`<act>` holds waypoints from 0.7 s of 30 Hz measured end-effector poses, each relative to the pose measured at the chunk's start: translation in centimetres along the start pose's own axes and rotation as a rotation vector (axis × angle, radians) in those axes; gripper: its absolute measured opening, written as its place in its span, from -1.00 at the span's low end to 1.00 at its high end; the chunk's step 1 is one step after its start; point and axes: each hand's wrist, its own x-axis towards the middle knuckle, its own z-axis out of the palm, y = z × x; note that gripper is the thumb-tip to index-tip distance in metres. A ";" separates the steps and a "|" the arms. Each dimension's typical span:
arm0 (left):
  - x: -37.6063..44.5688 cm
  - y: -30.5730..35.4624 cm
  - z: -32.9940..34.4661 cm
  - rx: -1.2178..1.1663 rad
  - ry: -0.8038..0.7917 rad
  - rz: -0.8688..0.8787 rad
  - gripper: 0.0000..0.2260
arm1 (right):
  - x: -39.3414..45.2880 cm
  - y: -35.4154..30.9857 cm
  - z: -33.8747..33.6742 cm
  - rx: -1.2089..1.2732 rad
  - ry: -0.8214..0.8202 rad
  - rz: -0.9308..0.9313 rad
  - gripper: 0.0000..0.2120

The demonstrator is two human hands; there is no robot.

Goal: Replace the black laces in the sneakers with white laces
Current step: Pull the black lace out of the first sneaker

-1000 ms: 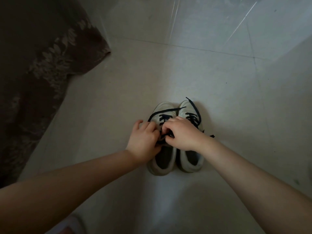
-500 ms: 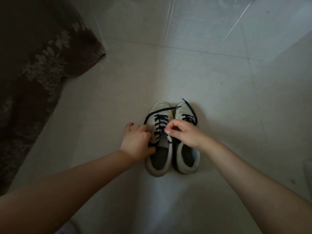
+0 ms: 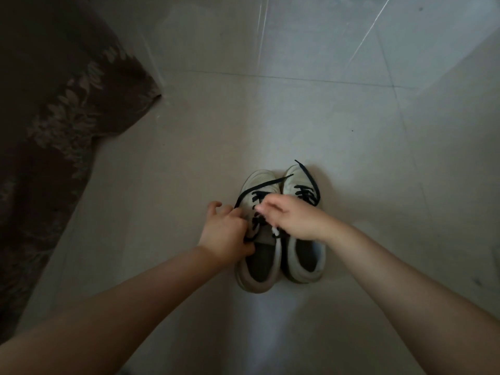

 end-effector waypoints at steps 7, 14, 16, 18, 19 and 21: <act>0.5 0.2 -0.2 0.046 0.007 0.028 -0.65 | -0.2 1.8 0.1 -0.233 0.099 0.022 -0.68; 0.2 0.3 -0.4 0.039 0.032 0.043 -0.63 | 0.0 0.9 0.1 -0.209 0.192 -0.161 -0.83; 0.2 0.2 -0.4 0.007 0.055 0.043 -0.68 | -0.4 1.5 0.1 0.172 0.289 -0.121 -0.81; 0.3 0.1 -0.6 0.010 0.058 0.032 -0.71 | -1.0 1.7 0.0 0.683 0.355 0.025 -0.80; 0.4 0.0 -0.7 0.022 0.061 0.035 -0.71 | -1.3 1.8 0.1 0.897 0.370 0.104 -0.80; 0.7 0.0 -0.8 0.034 0.077 0.062 -0.69 | -1.5 1.8 0.1 0.965 0.384 0.192 -0.77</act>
